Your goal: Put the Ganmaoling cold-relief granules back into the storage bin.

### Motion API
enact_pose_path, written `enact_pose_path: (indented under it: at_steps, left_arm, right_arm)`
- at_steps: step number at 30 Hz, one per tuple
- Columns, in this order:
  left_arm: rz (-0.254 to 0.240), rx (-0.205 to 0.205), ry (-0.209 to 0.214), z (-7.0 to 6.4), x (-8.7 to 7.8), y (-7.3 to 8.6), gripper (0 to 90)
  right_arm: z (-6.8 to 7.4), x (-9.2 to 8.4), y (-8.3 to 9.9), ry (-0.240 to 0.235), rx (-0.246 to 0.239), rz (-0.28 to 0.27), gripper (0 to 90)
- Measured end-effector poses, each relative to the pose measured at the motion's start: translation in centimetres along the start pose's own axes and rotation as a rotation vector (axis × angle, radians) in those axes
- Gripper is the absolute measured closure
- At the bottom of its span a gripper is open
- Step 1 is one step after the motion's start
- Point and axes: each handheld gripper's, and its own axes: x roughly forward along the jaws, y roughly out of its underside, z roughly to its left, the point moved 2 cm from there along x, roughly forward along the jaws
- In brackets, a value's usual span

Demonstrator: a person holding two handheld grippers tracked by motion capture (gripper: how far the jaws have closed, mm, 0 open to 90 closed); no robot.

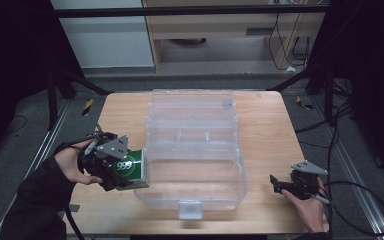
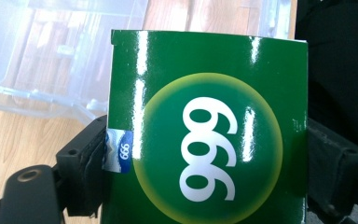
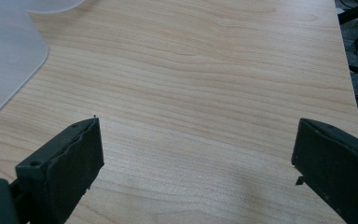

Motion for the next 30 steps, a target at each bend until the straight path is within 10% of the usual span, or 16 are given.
enact_pose_path:
  at_steps: [30]
  left_arm:
    - [-0.001, 0.044, 0.025, 0.3, 3.5, -2.9, 14.7]
  right_arm:
    - [0.0, 0.0, 0.0, -0.001, 0.000, -0.002, 2.5]
